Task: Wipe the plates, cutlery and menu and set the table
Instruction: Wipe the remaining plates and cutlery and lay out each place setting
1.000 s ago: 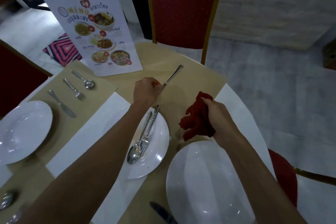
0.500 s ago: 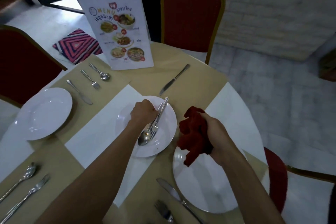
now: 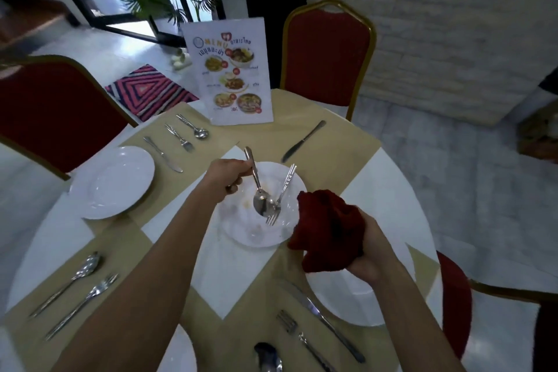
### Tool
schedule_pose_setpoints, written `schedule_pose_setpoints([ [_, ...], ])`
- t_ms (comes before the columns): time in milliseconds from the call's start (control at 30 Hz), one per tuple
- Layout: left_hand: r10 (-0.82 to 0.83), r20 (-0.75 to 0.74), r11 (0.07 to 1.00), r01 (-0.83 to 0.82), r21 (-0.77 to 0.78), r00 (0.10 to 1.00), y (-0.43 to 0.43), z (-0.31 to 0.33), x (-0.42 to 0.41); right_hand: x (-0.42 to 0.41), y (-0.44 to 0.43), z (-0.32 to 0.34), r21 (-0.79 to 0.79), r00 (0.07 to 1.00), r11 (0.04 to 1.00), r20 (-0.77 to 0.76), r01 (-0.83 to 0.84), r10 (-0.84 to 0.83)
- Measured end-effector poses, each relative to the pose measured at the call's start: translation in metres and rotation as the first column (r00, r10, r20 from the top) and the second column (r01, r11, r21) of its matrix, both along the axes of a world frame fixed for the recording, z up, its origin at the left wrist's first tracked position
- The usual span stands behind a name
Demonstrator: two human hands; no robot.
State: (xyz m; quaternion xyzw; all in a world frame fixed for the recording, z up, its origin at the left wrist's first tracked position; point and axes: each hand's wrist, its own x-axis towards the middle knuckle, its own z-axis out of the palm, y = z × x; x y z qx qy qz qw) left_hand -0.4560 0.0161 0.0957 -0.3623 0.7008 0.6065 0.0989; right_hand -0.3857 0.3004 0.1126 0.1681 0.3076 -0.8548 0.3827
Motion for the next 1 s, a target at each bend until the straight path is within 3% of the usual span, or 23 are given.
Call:
schedule_pose_setpoints([
  [100,0.016,-0.033,0.995,-0.013,0.099,0.999,-0.003,0.021,0.023,0.023,-0.02,-0.009,-0.043,0.998,0.997,-0.016,-0.065,0.064],
  [267,-0.091,-0.103,0.994,0.097,0.057,0.991,0.027,0.032,0.077,0.055,-0.08,-0.001,-0.126,0.993,0.985,-0.027,-0.121,0.119],
  [400,-0.147,-0.122,0.989,0.148,0.0,0.982,0.02,0.044,0.114,0.075,-0.11,0.011,0.174,0.96,0.972,-0.203,-0.159,0.193],
  [567,-0.144,-0.145,0.99,0.143,-0.018,0.979,-0.026,0.066,0.15,0.095,-0.115,0.017,0.385,0.863,0.887,-0.322,-0.256,0.389],
  [767,-0.045,-0.173,0.998,0.036,-0.055,0.984,-0.051,0.071,0.195,0.113,-0.115,0.012,0.482,0.861,0.854,-0.334,-0.194,0.384],
  [1000,0.17,-0.202,0.985,-0.163,0.047,0.965,-0.058,0.072,0.247,0.114,-0.129,0.011,0.55,0.897,0.831,-0.321,-0.085,0.304],
])
